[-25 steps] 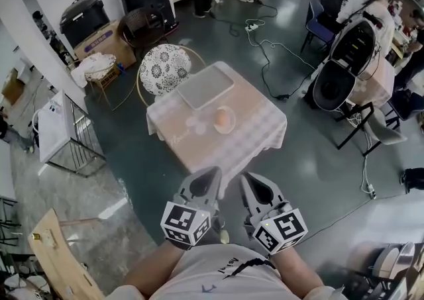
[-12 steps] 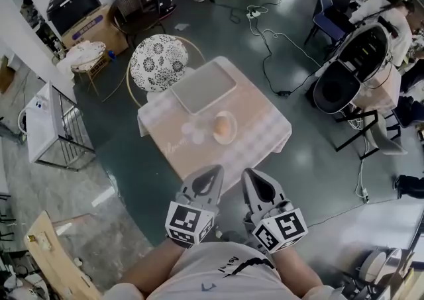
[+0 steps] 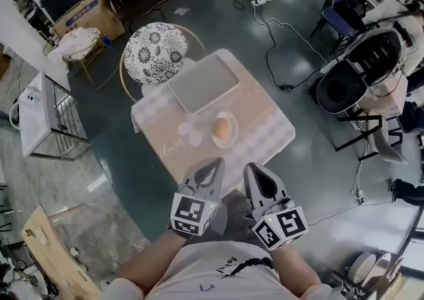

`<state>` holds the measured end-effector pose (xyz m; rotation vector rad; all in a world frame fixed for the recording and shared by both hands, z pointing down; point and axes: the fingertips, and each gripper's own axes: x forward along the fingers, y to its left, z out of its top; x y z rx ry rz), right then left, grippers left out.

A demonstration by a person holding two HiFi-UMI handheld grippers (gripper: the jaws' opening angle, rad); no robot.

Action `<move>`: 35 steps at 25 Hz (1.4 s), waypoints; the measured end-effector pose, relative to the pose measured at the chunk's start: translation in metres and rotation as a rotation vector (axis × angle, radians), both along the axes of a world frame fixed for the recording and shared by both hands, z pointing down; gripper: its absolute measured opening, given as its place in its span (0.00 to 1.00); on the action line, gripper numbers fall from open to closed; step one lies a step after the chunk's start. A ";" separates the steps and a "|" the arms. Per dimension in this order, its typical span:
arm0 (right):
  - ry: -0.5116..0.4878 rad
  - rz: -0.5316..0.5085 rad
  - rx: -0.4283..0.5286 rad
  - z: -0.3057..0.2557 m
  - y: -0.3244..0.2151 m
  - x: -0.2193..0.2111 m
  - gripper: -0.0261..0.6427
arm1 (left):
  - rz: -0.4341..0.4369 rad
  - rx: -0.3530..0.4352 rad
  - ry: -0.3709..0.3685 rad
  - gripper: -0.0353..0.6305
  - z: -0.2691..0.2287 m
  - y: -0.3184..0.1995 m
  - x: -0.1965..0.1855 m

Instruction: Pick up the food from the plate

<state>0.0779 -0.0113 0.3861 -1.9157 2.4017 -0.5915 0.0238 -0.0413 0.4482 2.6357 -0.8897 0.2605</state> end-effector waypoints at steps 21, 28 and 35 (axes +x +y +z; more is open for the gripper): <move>-0.056 -0.200 -0.099 0.089 -0.148 0.080 0.06 | -0.169 -0.075 -0.185 0.06 0.140 -0.119 0.076; -0.080 -0.195 -0.110 0.119 -0.152 0.084 0.06 | -0.170 -0.121 -0.238 0.25 0.198 -0.127 0.078; -0.098 -0.196 -0.120 0.143 -0.151 0.086 0.06 | -0.194 -0.109 -0.292 0.43 0.237 -0.137 0.081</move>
